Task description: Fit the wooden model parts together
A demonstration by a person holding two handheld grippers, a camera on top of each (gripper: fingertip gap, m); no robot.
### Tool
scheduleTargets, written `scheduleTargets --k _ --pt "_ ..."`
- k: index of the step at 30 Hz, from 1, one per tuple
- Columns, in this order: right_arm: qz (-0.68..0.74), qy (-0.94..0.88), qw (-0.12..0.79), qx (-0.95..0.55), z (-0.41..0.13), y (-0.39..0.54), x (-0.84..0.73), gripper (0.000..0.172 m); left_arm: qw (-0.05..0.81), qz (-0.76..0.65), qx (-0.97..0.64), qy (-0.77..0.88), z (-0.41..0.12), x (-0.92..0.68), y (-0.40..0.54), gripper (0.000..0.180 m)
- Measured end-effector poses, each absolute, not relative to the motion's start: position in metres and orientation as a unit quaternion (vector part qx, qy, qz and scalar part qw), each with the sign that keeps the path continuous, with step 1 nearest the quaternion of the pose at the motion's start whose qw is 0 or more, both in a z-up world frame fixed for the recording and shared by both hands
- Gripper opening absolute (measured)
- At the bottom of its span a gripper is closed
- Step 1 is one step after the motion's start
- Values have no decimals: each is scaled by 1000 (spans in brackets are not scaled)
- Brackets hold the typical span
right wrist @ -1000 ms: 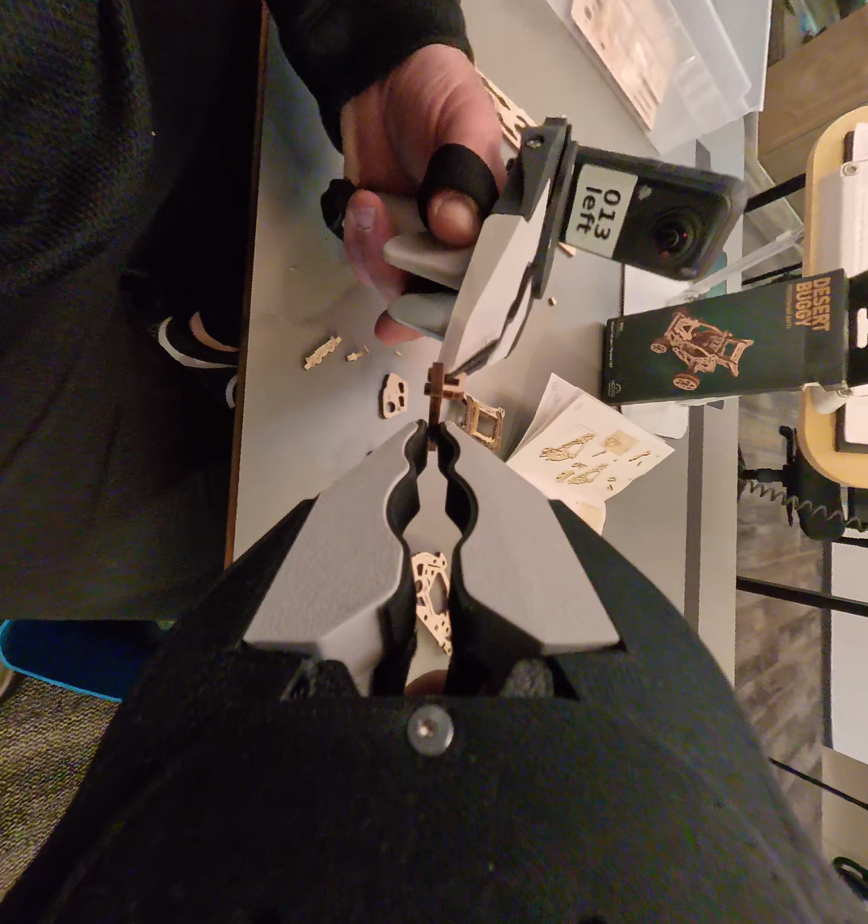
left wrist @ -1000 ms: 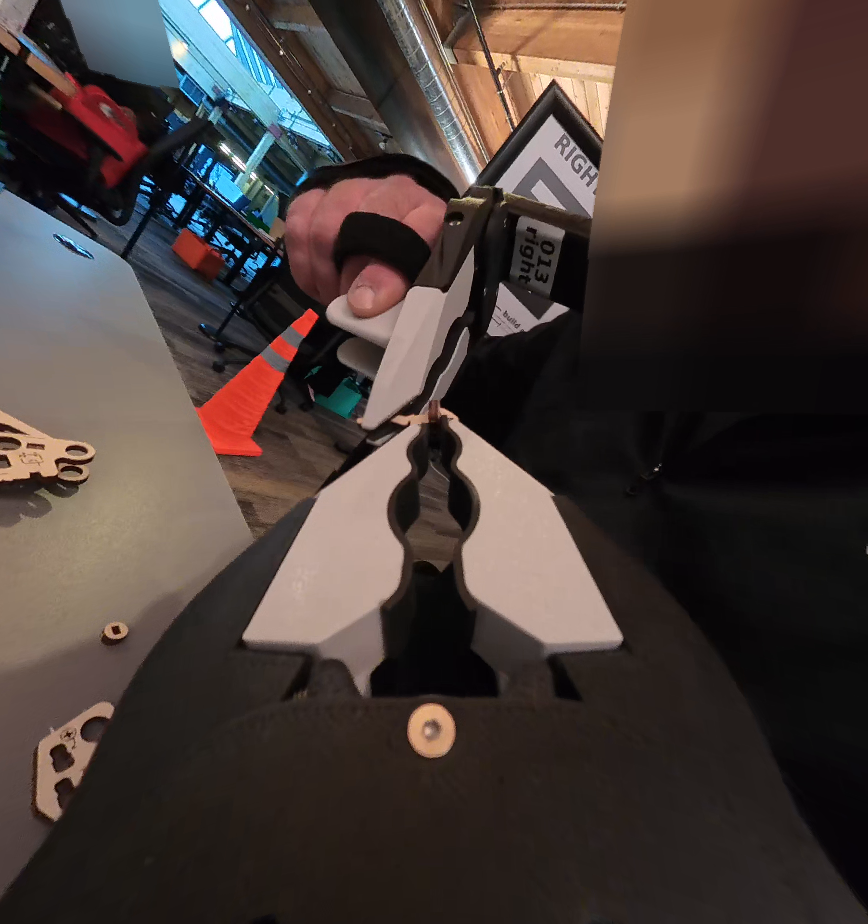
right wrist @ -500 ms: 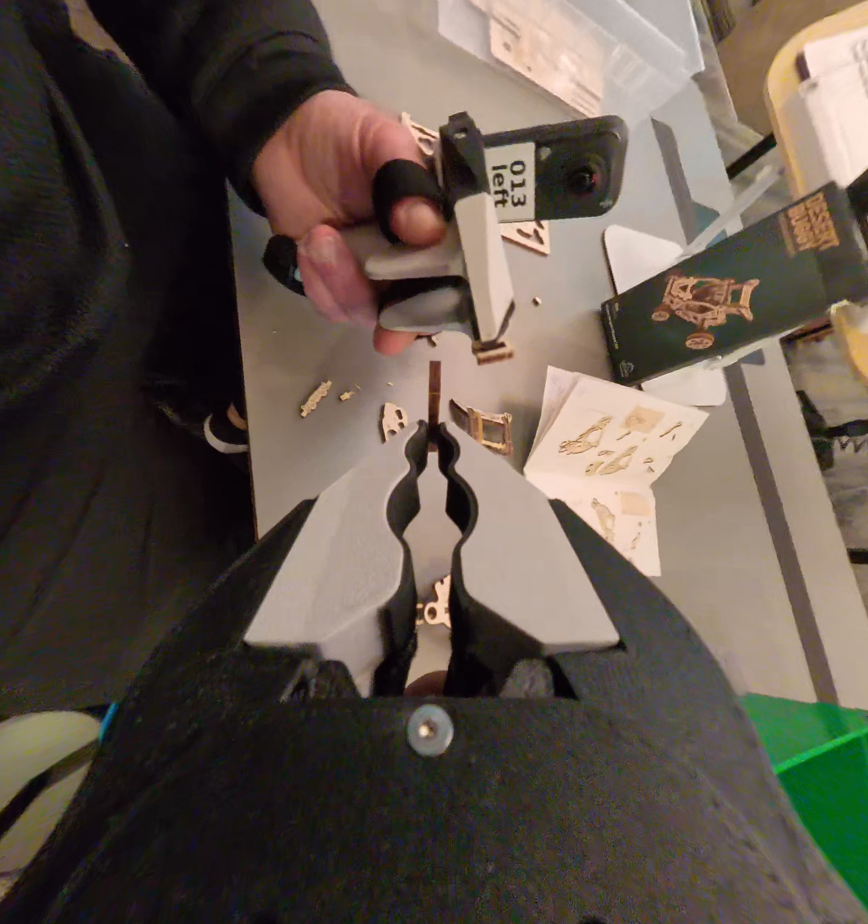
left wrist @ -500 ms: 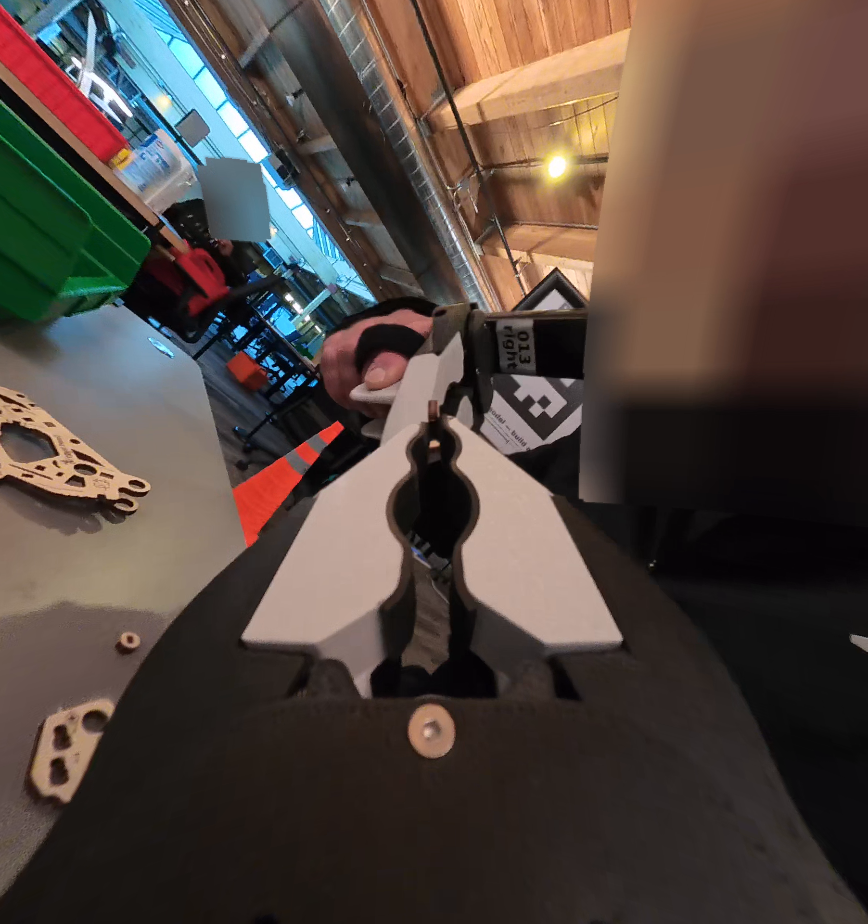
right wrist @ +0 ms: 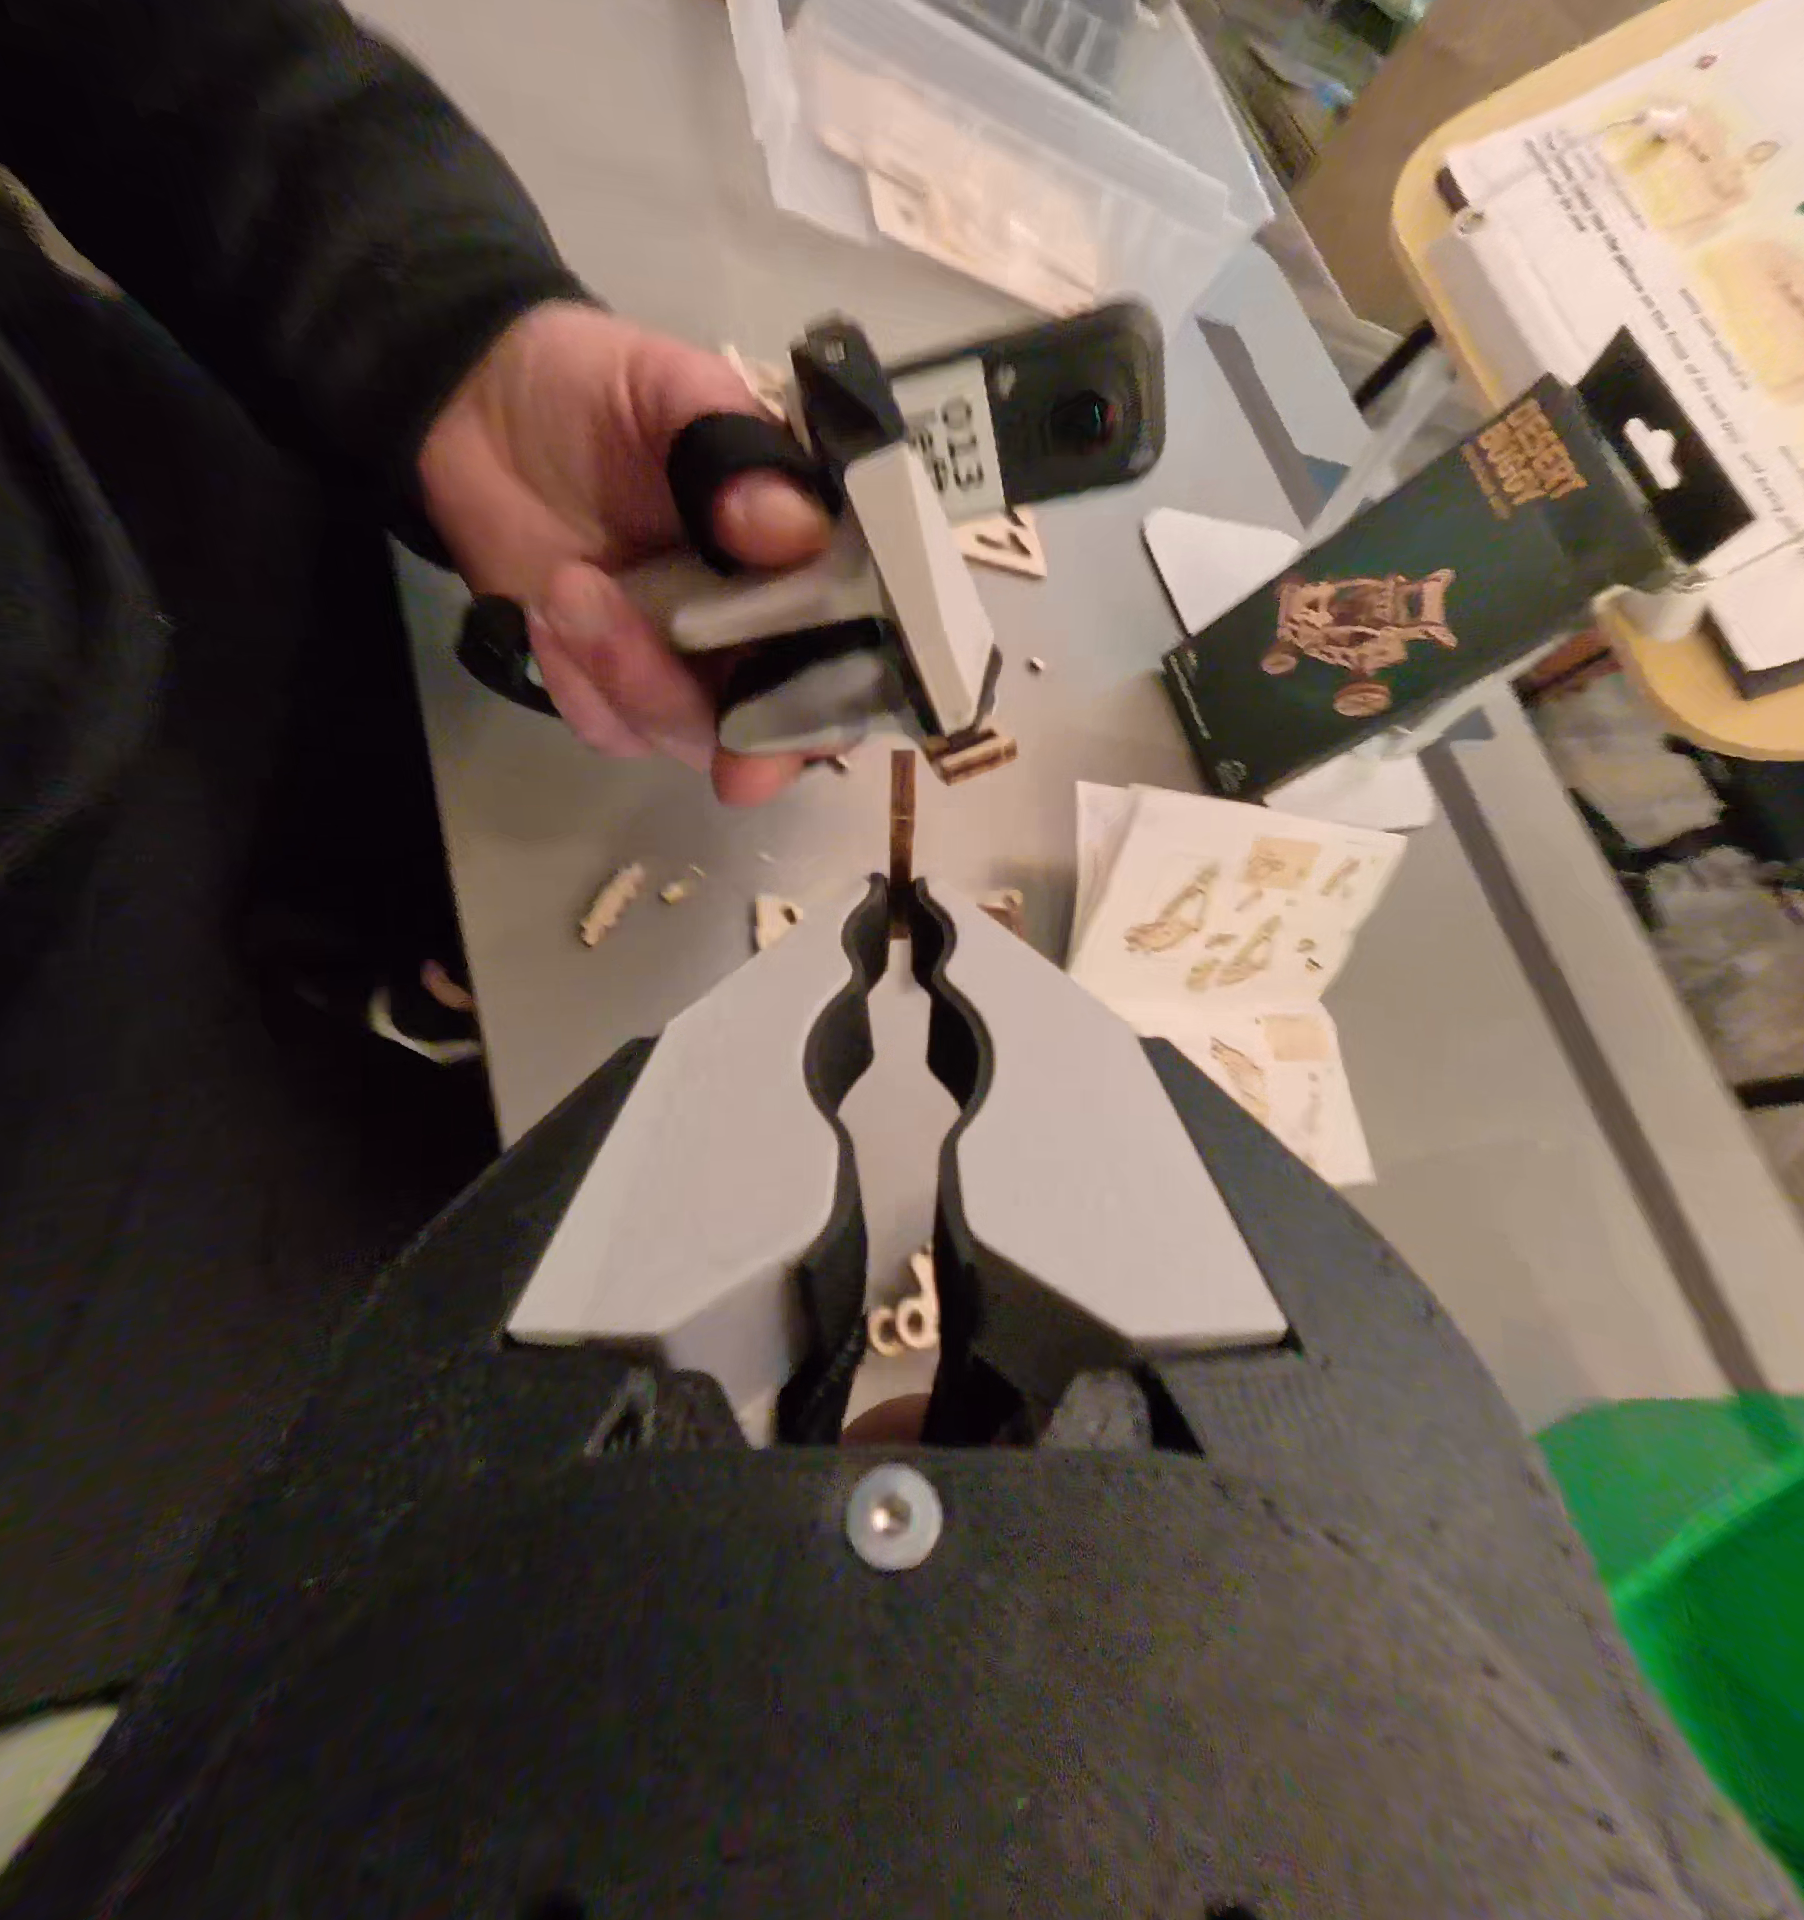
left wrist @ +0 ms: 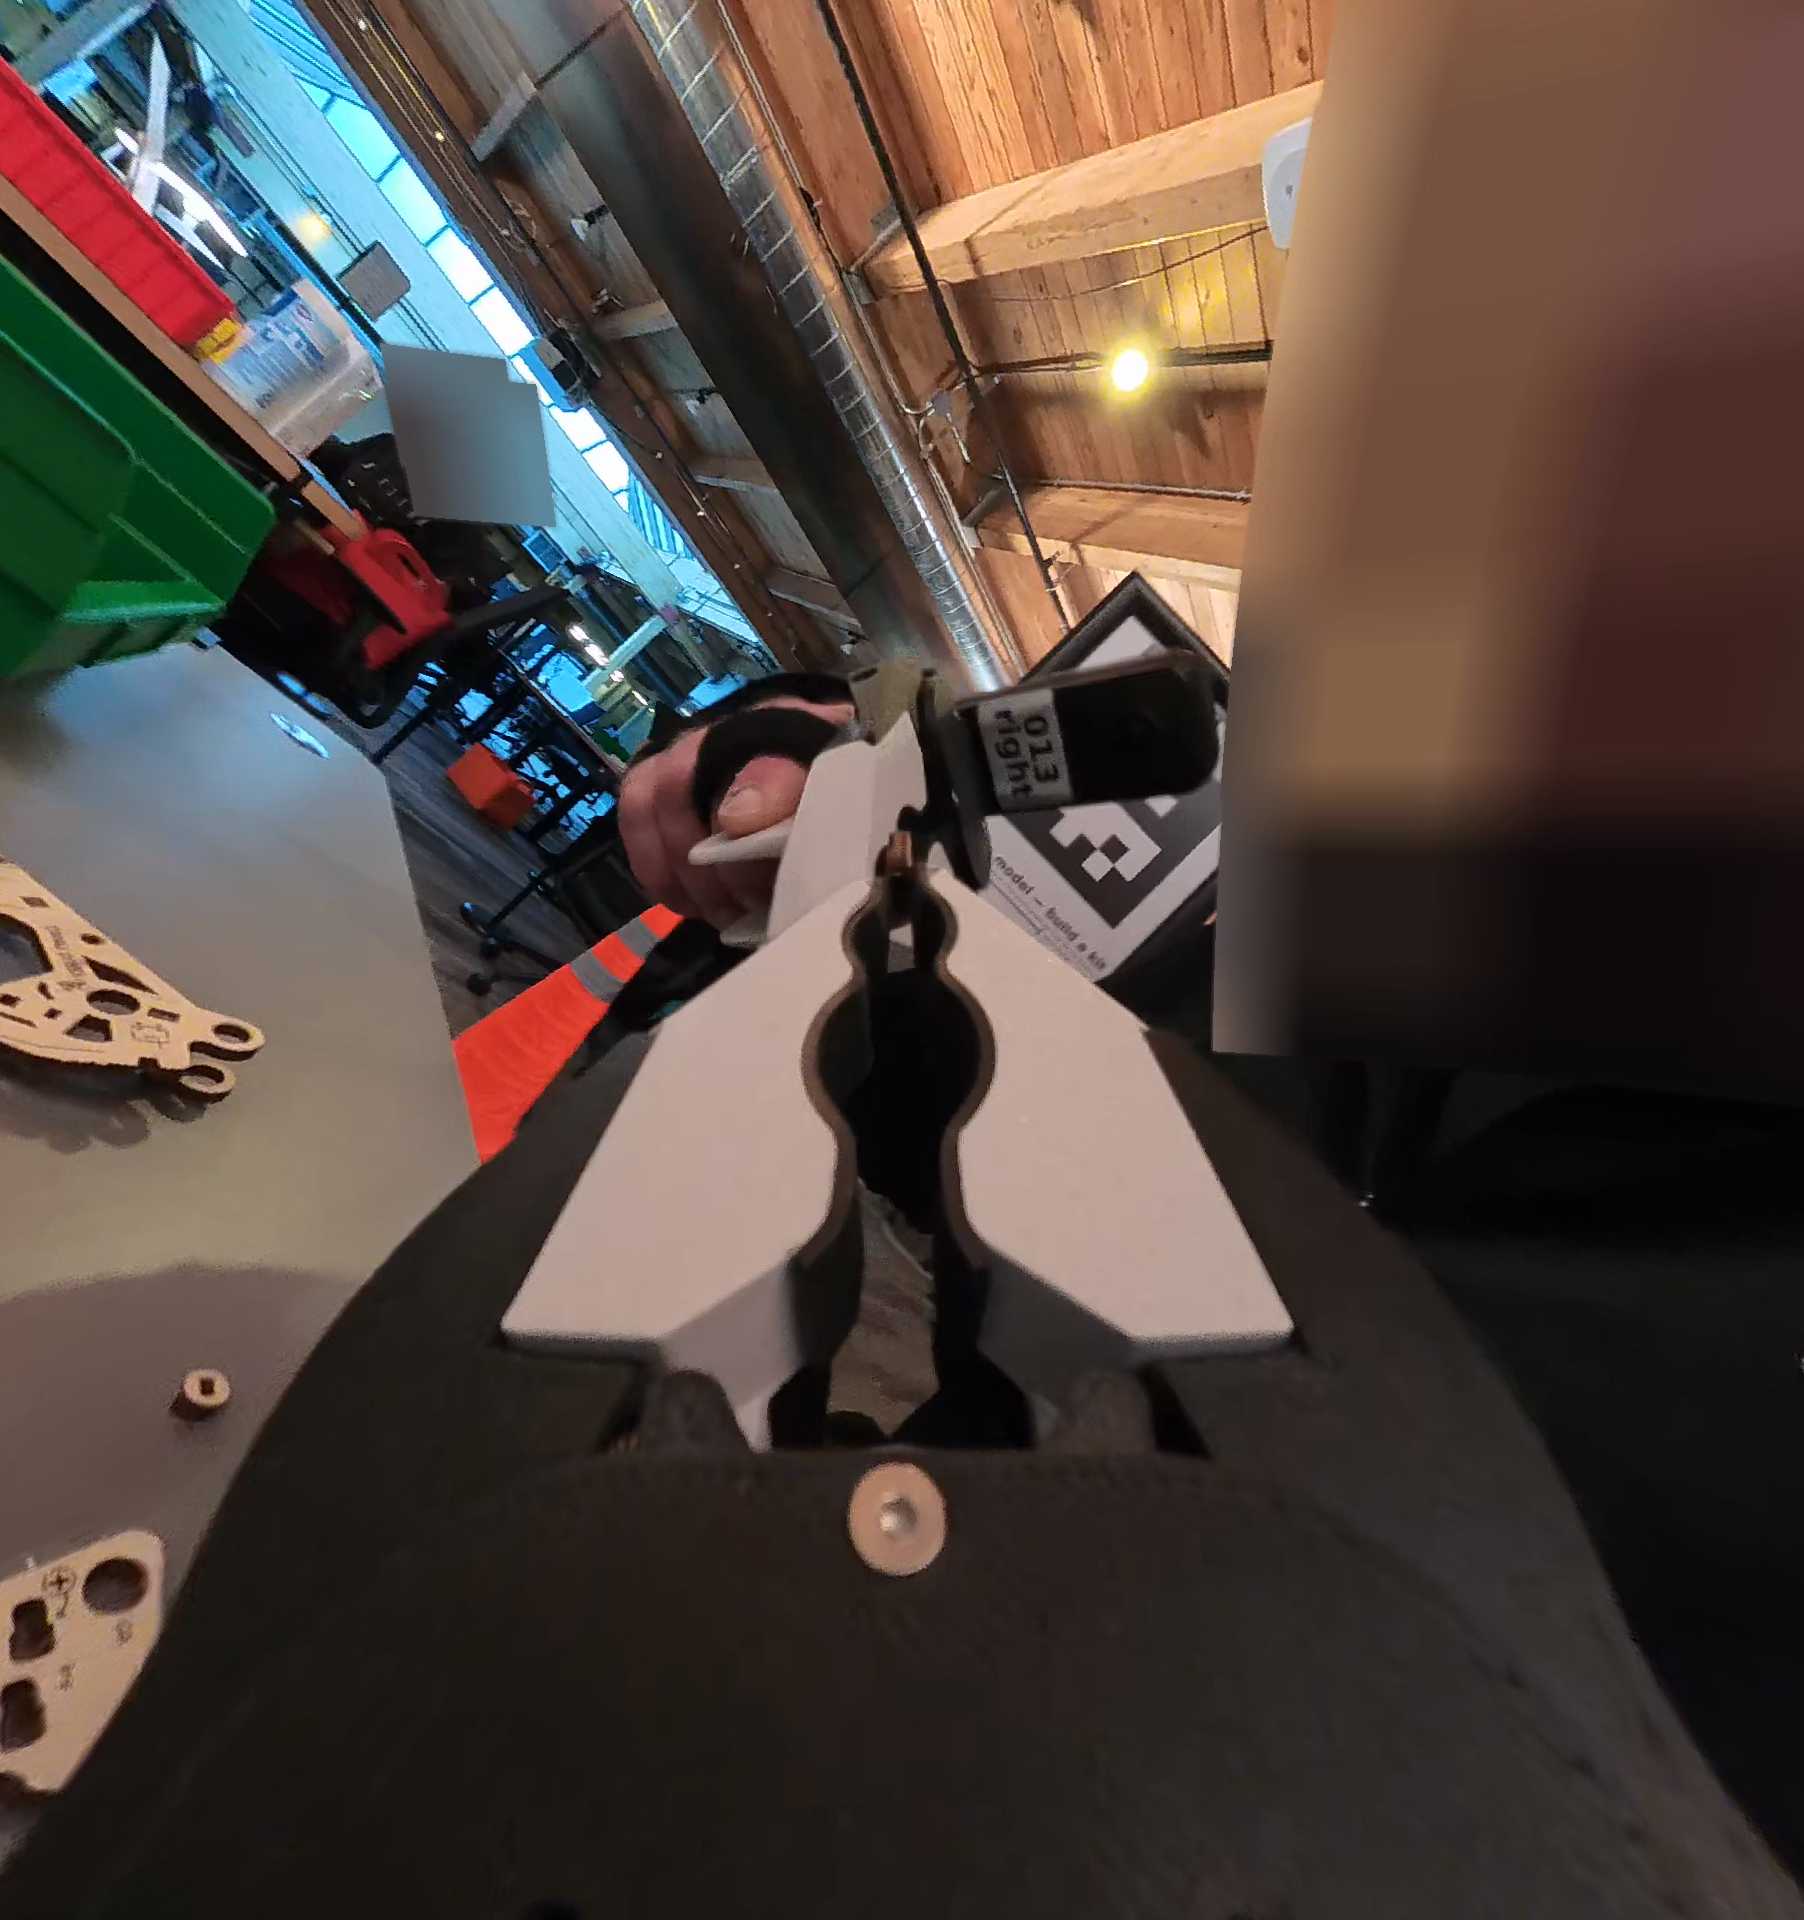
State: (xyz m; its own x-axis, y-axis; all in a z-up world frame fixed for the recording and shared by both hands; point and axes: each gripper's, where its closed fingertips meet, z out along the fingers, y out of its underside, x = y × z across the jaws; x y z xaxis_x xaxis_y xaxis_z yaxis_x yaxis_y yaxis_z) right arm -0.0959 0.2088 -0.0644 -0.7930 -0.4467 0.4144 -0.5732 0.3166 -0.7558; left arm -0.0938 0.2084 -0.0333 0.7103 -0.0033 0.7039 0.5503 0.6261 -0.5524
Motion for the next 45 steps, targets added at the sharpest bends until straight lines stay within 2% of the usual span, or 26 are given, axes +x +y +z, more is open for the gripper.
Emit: scheduleTargets --k 1,4,10,17,26,38,45 --pt "481 -810 92 322 -66 209 -99 1 832 -155 -408 -342 -32 -94 209 1" --pt "448 -811 164 338 -71 209 -107 1 820 -118 -437 -351 -33 -96 207 1" --pt "389 -827 248 320 -82 235 -141 1 766 -71 -509 -387 -55 -100 205 1" --pt "340 -840 294 303 -106 258 -165 1 743 -46 -532 -404 -68 -108 204 1" --pt "469 -846 153 204 -96 236 -139 1 726 0 -547 -416 -70 -118 205 1" --pt "624 -755 -193 -46 -62 211 -131 1 716 44 -533 -448 -67 -119 178 1" --pt "647 -712 -258 -94 -46 196 -117 1 738 34 -496 -456 -61 -122 173 1"
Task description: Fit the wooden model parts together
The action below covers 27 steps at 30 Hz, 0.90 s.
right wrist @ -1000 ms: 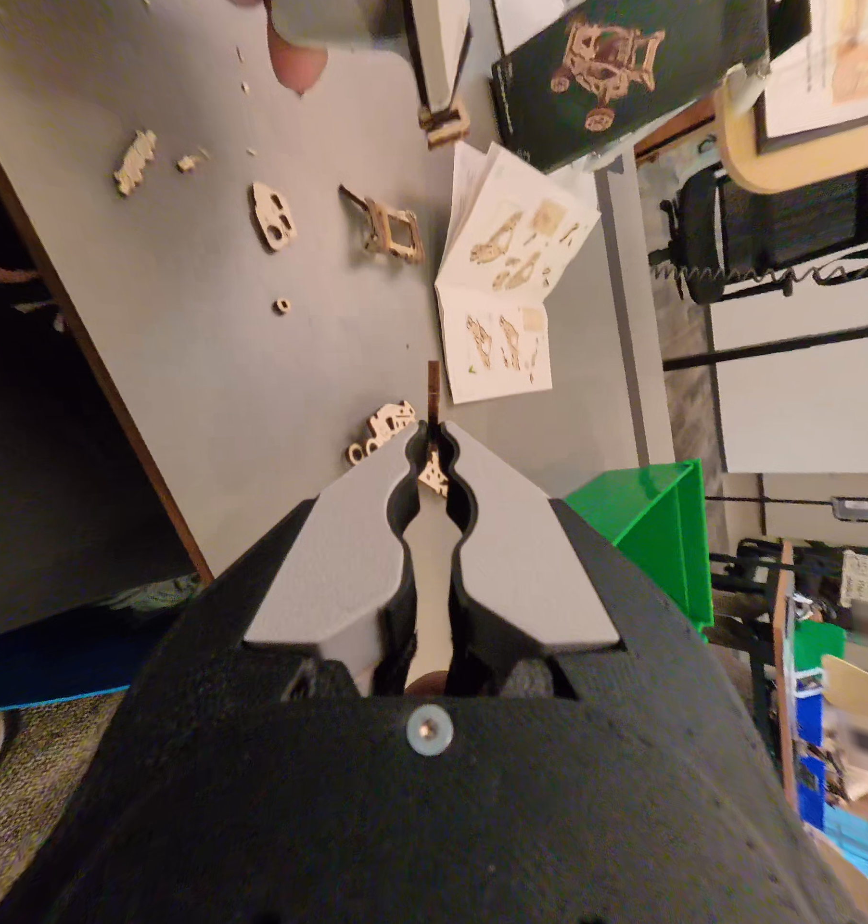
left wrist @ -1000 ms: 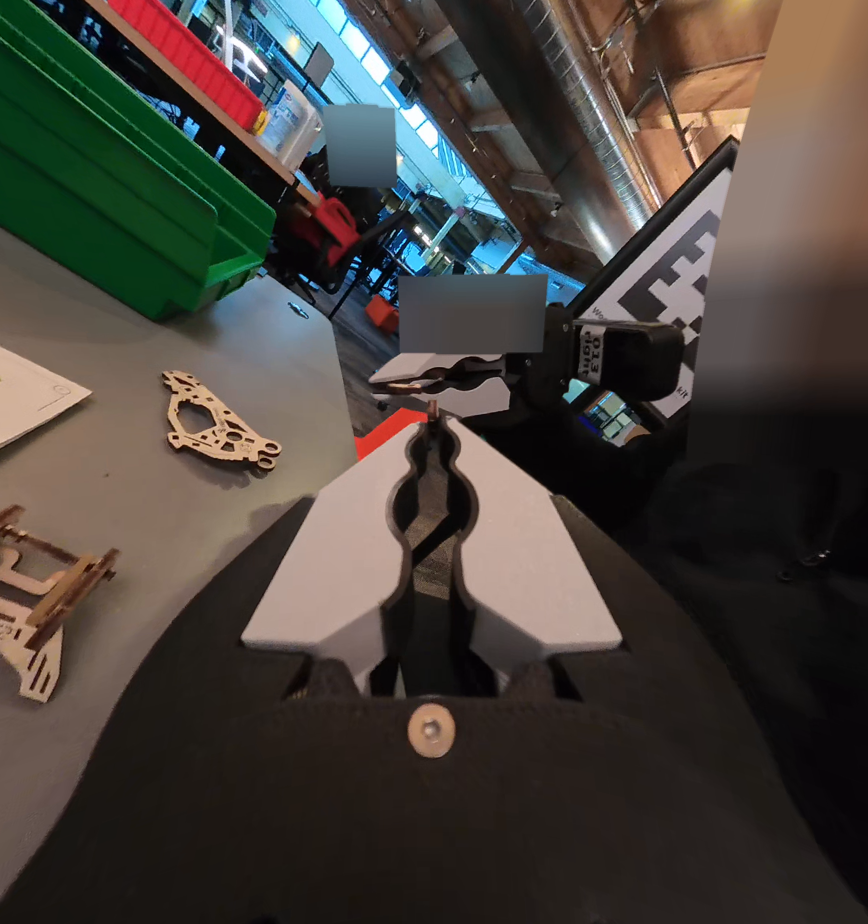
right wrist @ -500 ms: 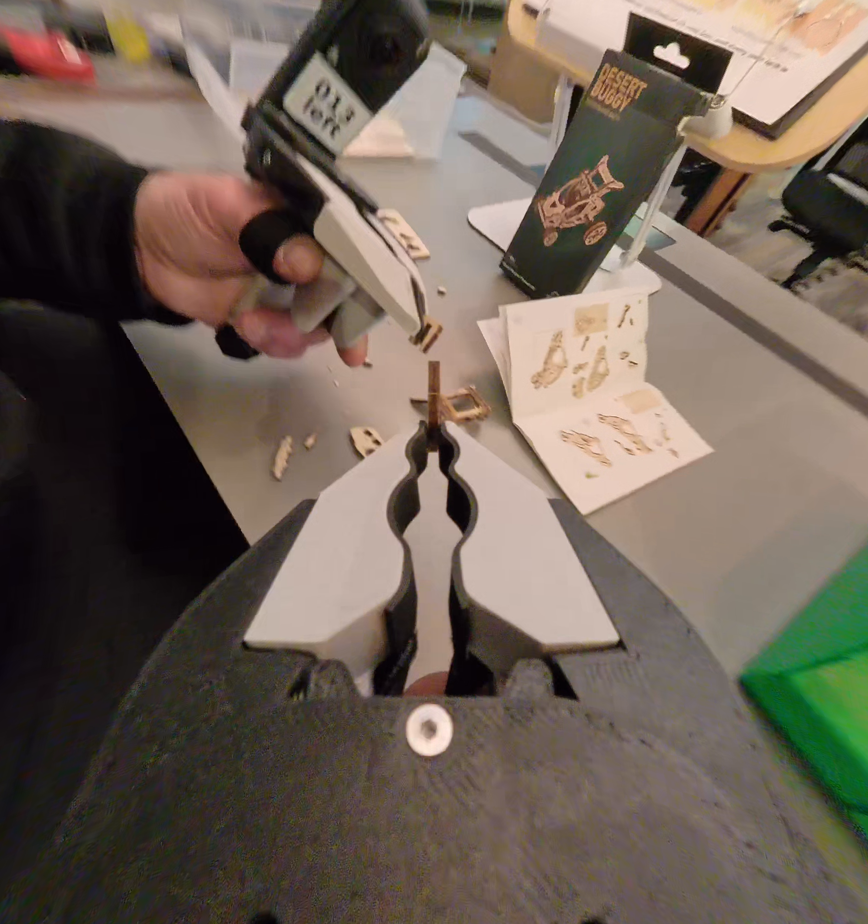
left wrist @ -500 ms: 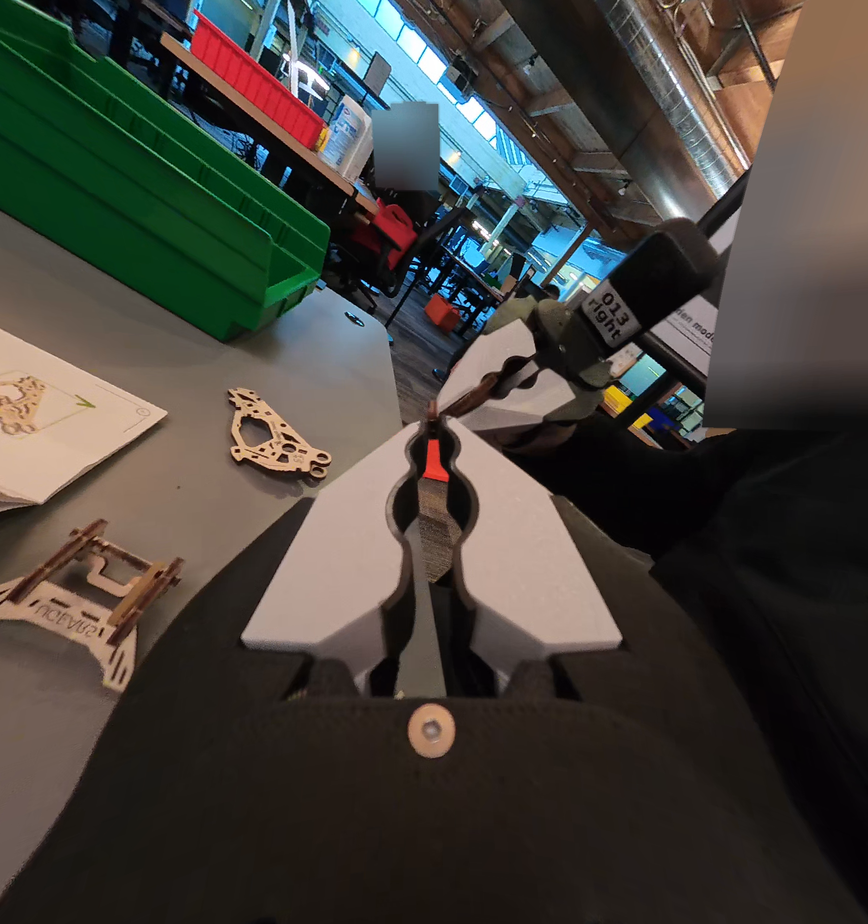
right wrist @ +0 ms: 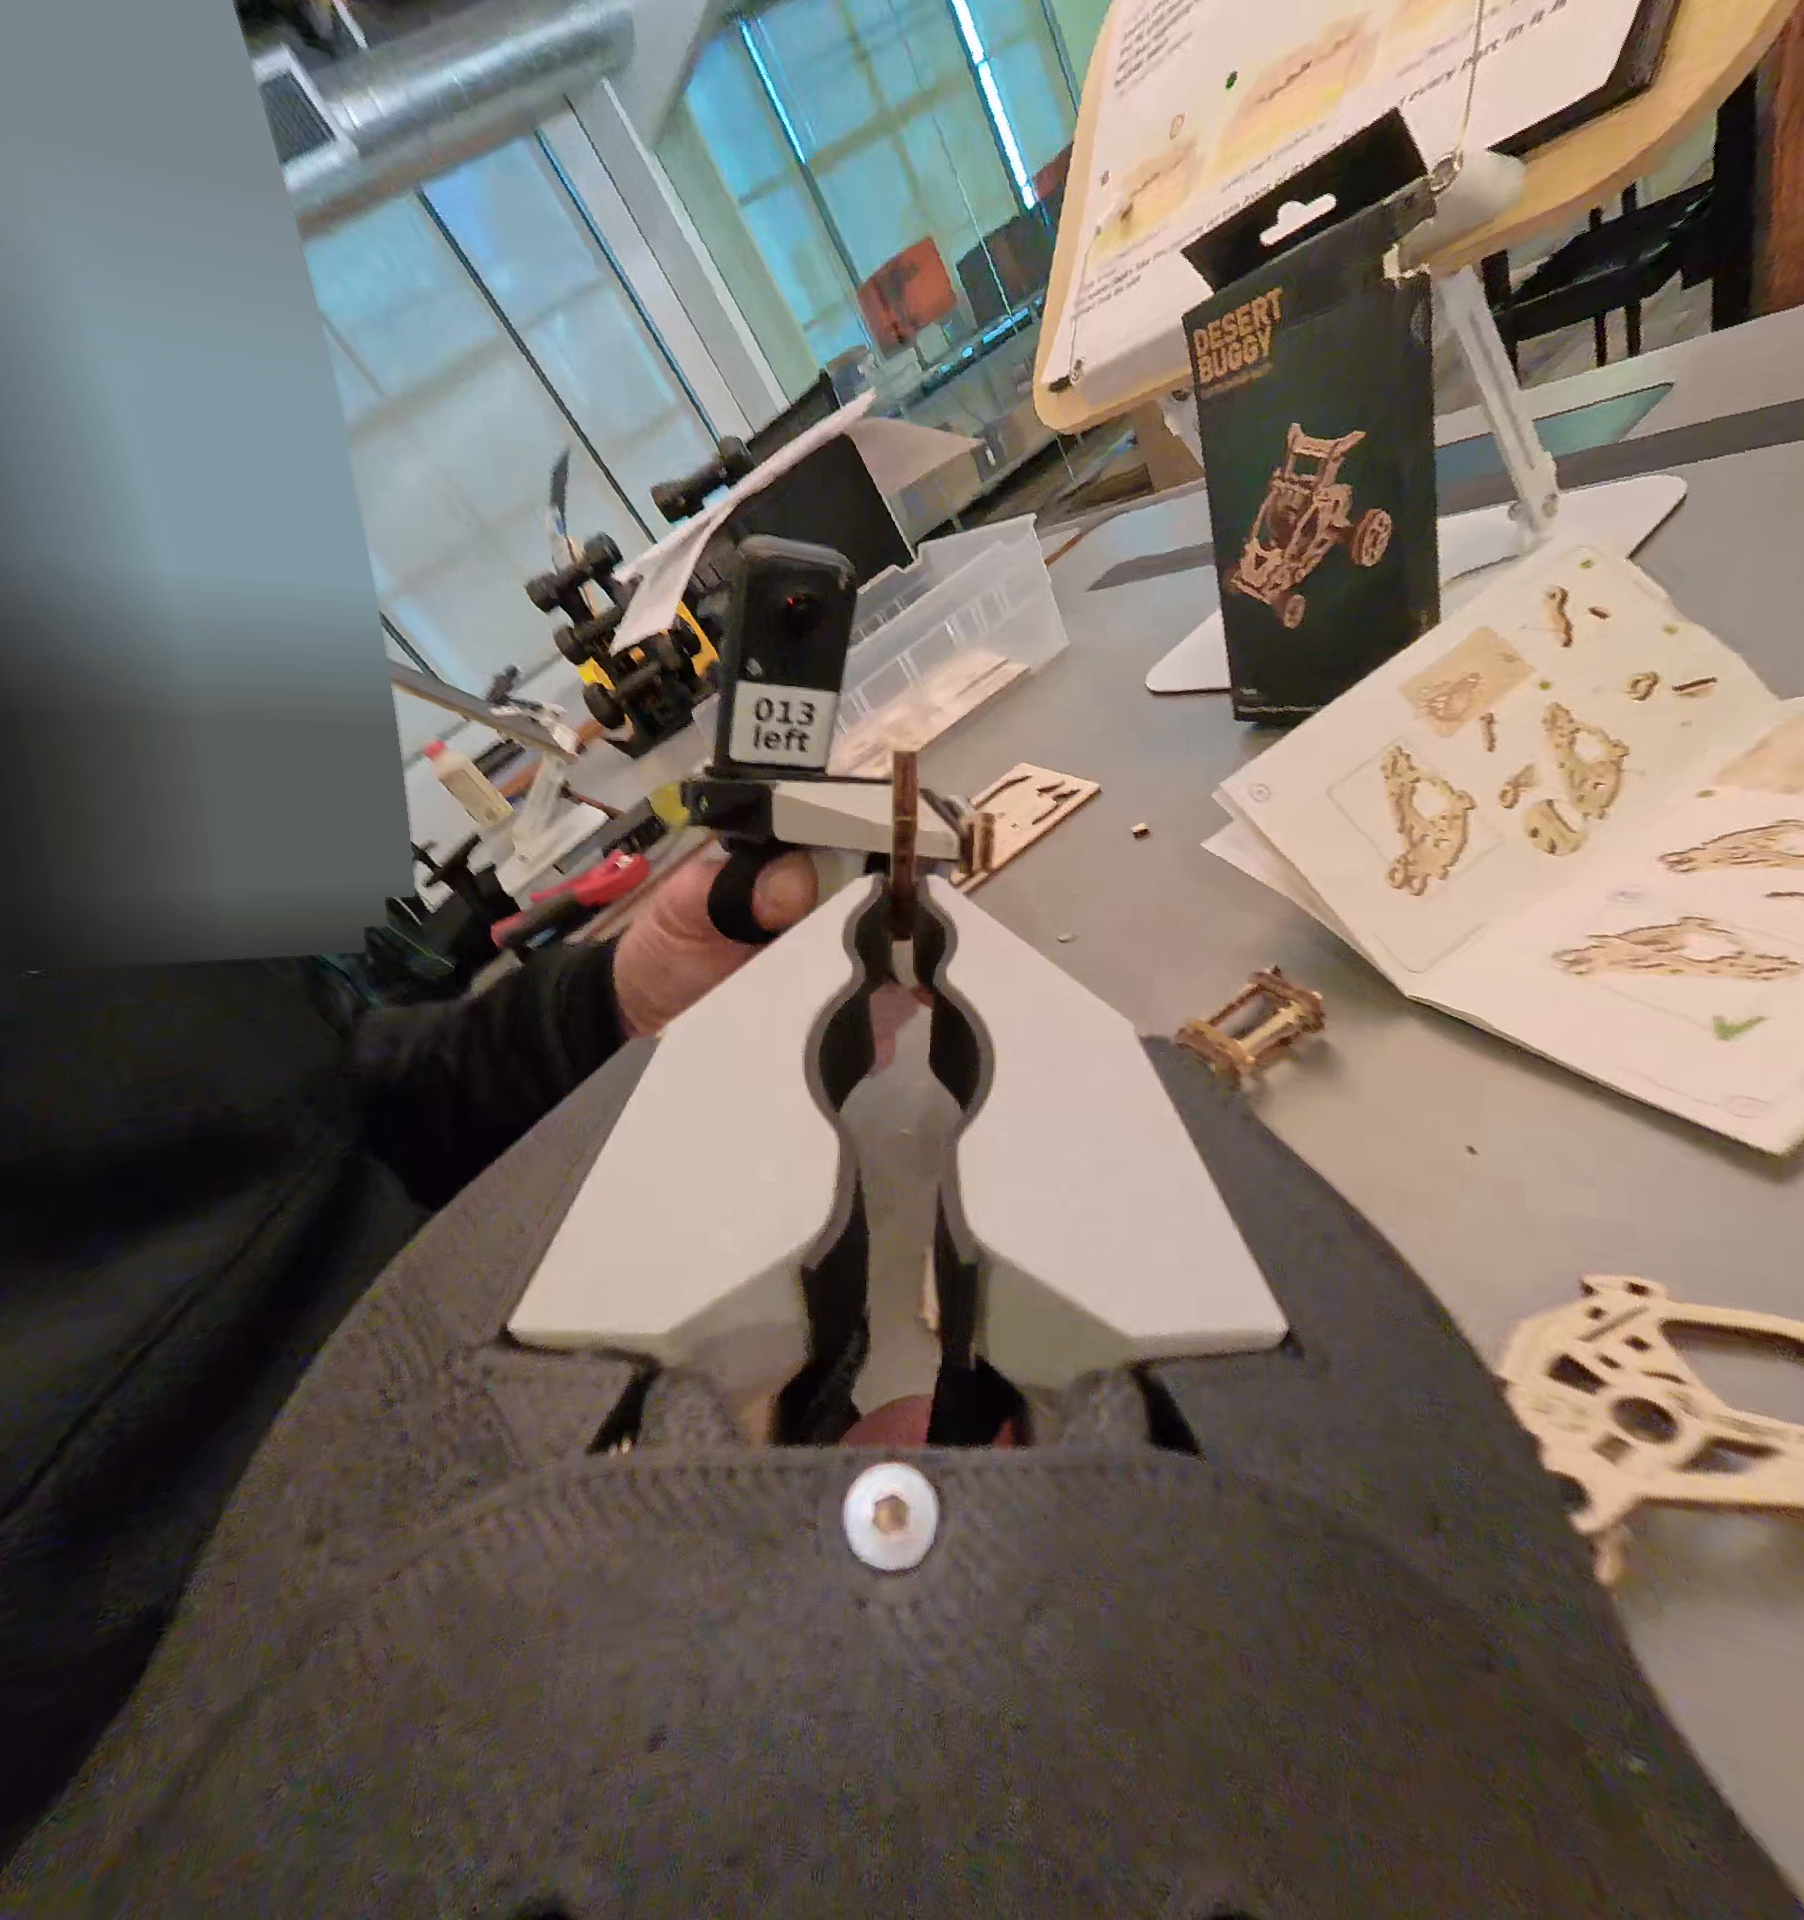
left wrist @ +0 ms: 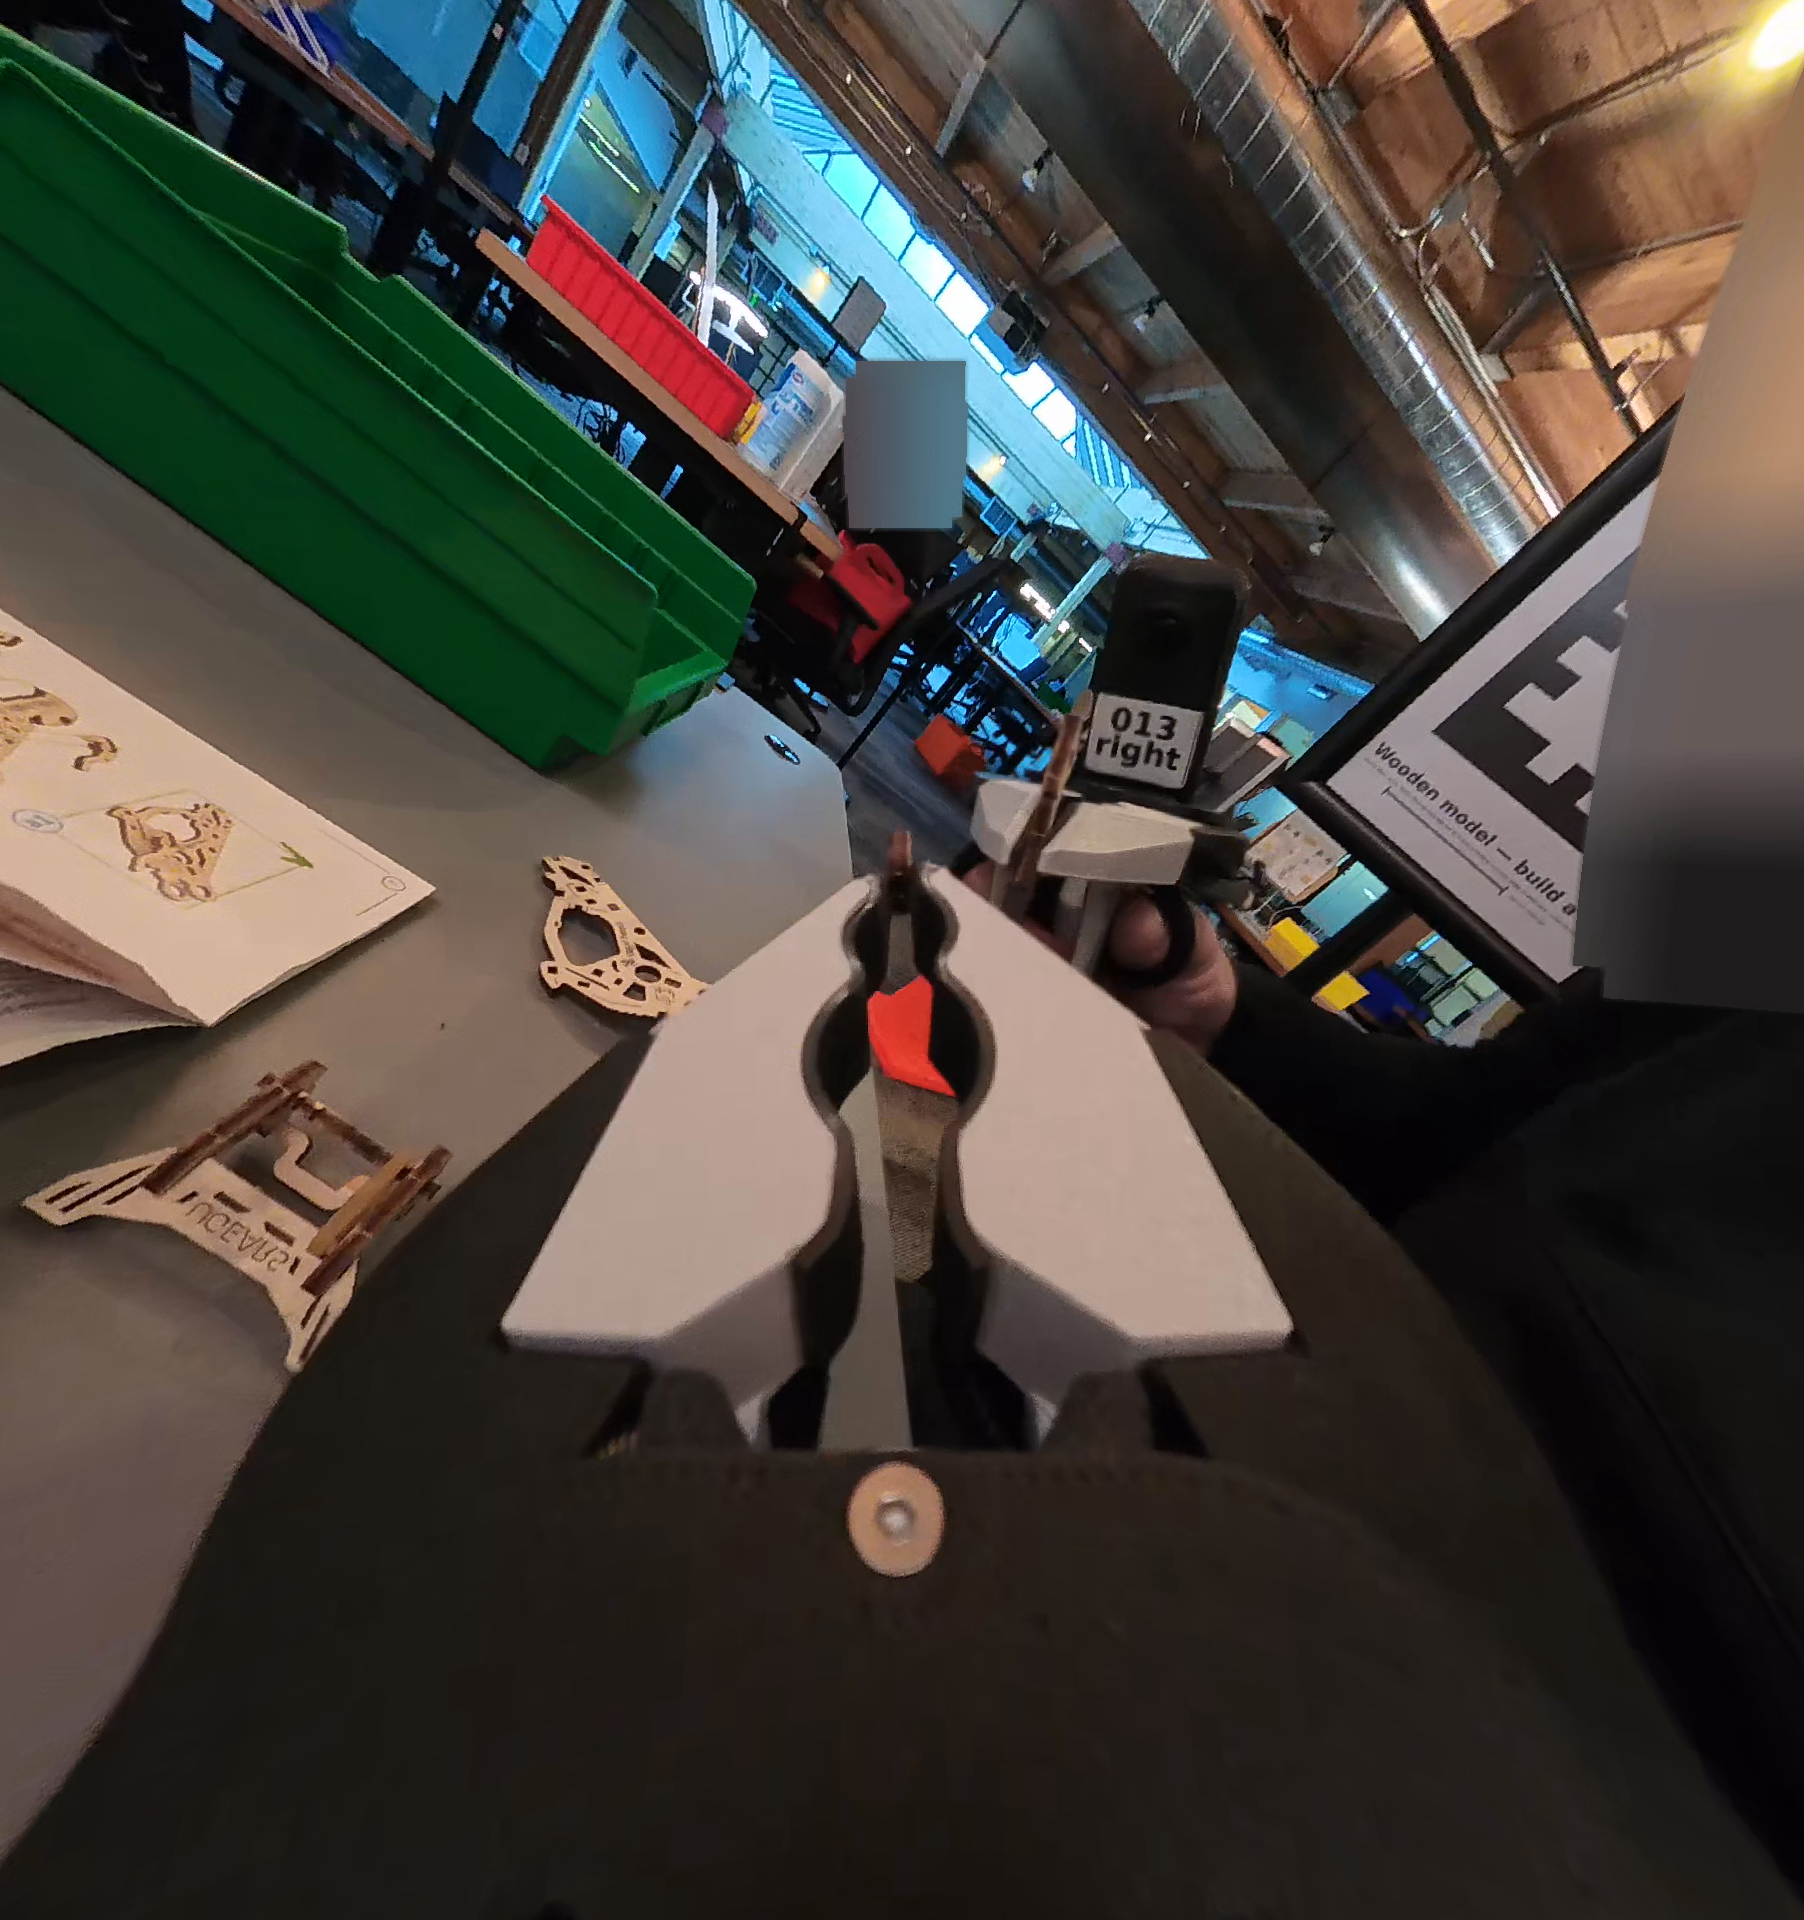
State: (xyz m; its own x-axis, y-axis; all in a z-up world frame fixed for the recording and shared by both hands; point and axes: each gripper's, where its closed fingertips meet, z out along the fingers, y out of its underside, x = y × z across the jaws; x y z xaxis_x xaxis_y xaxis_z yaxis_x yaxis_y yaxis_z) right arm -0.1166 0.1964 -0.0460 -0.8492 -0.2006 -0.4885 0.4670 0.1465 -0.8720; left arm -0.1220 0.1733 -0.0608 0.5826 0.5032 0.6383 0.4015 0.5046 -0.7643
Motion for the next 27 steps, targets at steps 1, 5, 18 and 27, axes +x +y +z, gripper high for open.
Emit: scheduleTargets --k 1,5,18,27 --pt "-650 703 270 104 -43 195 -115 1 741 30 -491 -457 -60 -123 173 1" --pt "-665 666 298 159 -40 193 -116 1 737 29 -481 -475 -64 -128 169 1" --pt "-696 583 350 230 -49 198 -108 1 761 -54 -431 -481 -66 -136 174 1" --pt "-696 561 370 256 -61 203 -119 0 759 -60 -457 -459 -62 -129 191 1"
